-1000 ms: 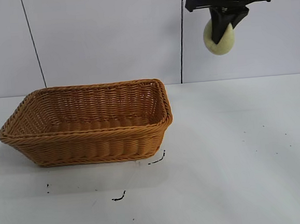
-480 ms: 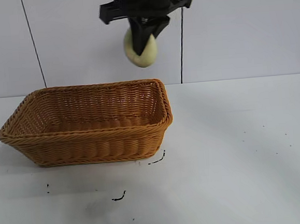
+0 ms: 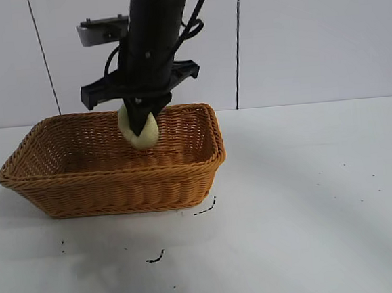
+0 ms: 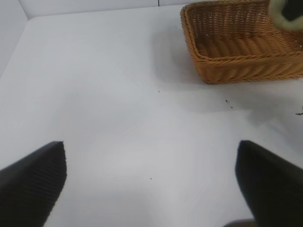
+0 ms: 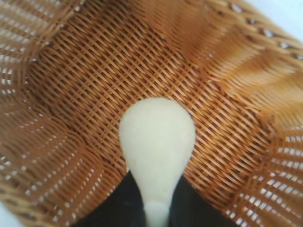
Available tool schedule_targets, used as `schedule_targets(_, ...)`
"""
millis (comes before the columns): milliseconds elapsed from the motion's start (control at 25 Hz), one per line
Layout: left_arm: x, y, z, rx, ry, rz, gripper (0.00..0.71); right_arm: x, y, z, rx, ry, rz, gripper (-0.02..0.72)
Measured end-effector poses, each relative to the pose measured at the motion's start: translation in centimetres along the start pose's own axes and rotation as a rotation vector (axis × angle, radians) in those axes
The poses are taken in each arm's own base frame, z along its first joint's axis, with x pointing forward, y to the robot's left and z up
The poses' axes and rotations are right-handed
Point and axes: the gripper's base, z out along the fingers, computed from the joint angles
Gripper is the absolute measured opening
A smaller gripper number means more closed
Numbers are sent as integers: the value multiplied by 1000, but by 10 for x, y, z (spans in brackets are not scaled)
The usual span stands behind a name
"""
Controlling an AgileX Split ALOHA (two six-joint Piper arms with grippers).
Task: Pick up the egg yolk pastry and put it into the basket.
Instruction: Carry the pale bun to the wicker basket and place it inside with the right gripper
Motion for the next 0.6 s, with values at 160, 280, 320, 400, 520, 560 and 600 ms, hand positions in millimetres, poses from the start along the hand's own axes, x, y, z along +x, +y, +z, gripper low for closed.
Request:
schedule_targets(160,0,0,0,0,0,0,697,5,0,18,-2,28,1,41)
schedule_targets(280,0,0,0,0,0,0,697,5,0,19,-3,26,2,157)
schedule_targets(320,0,0,0,0,0,0,697,5,0,19,-4,26,3,249)
schedule_targets(400,0,0,0,0,0,0,697,6,0,19,-4,29,3,486)
schedule_targets(520,0,0,0,0,0,0,697,8,0,16,-5,56,3,647)
schedule_targets(560,0,0,0,0,0,0,697,8,0,14,-3,64,5,666)
schedule_targets(600,0,0,0,0,0,0,697,7,0,9,3,66,6,676)
